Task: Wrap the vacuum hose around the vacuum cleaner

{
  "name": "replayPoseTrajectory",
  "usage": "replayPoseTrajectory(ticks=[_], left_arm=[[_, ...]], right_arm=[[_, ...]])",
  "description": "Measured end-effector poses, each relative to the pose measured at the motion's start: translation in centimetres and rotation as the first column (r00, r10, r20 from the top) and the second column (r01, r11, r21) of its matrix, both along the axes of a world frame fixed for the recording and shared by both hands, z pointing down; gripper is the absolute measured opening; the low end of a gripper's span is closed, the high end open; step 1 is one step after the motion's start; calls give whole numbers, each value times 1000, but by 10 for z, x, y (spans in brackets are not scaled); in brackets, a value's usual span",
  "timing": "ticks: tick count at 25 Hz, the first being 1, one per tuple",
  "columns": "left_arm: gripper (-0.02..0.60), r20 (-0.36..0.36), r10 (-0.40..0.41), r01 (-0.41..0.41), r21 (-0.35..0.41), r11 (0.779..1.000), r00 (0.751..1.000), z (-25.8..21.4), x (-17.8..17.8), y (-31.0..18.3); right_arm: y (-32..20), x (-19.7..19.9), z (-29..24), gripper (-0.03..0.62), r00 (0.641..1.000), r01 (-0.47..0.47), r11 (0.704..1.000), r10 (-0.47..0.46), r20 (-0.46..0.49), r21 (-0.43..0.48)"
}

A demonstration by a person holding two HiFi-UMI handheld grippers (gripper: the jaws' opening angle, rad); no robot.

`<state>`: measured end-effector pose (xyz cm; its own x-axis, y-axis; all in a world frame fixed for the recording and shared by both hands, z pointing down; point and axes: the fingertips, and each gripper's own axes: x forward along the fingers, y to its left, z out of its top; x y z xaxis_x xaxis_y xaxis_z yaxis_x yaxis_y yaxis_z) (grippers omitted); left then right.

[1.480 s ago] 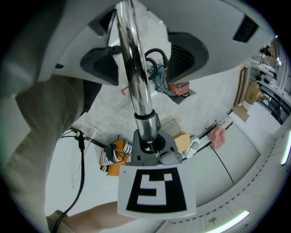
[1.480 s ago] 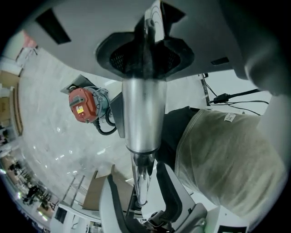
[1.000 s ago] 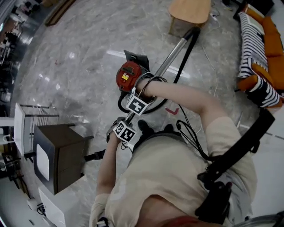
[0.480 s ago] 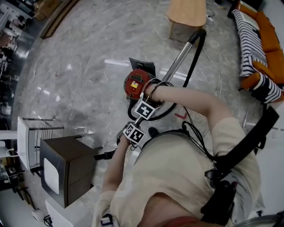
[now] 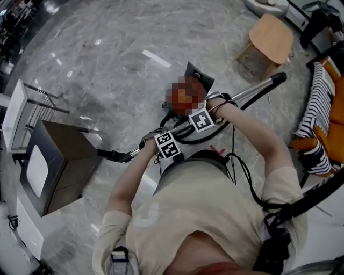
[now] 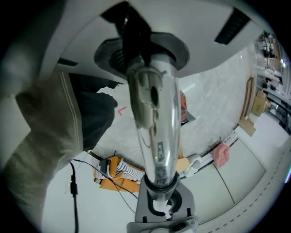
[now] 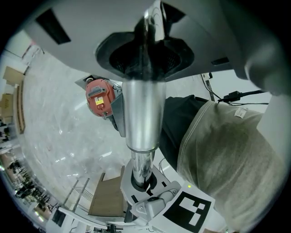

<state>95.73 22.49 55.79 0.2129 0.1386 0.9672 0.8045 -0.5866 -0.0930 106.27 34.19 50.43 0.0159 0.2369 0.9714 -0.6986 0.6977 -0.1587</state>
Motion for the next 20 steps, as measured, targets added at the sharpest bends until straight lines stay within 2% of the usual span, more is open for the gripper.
replayPoseTrajectory(ticks=[2, 3, 7, 8, 9, 11, 13, 16, 20], left_arm=[[169, 56, 37, -36, -28, 999, 998, -6, -2, -2], [203, 72, 38, -34, -44, 998, 997, -10, 0, -2], [202, 27, 4, -3, -39, 999, 1000, -17, 25, -2], [198, 22, -10, 10, -25, 1000, 1000, -17, 31, -2], [162, 14, -27, 27, -10, 1000, 1000, -16, 38, -3], [53, -3, -70, 70, 16, 997, 998, -15, 55, 2], [33, -7, -114, 114, 14, 993, 994, -12, 73, 14], [23, 24, -152, 152, 13, 988, 988, -6, 97, 37], [21, 54, -203, 197, 97, 976, 978, -2, 132, 60]], right_arm=[[-6, 7, -5, 110, 1000, -1, 1000, 1, 2, -10], [-8, 11, -7, 110, 1000, 4, 1000, -4, 3, -16], [-16, 21, -14, 110, 1000, 21, 1000, -21, 21, 1], [-17, 24, -16, 110, 999, 23, 1000, -24, 27, 14], [-17, 27, -17, 110, 999, 25, 999, -26, 33, 30], [-10, 41, -18, 111, 998, 26, 997, -29, 50, 66], [0, 59, -14, 112, 997, 39, 995, -45, 56, 96], [18, 88, -3, 110, 994, 69, 988, -79, 71, 135], [48, 128, 10, 112, 989, 103, 983, -118, 88, 153]])
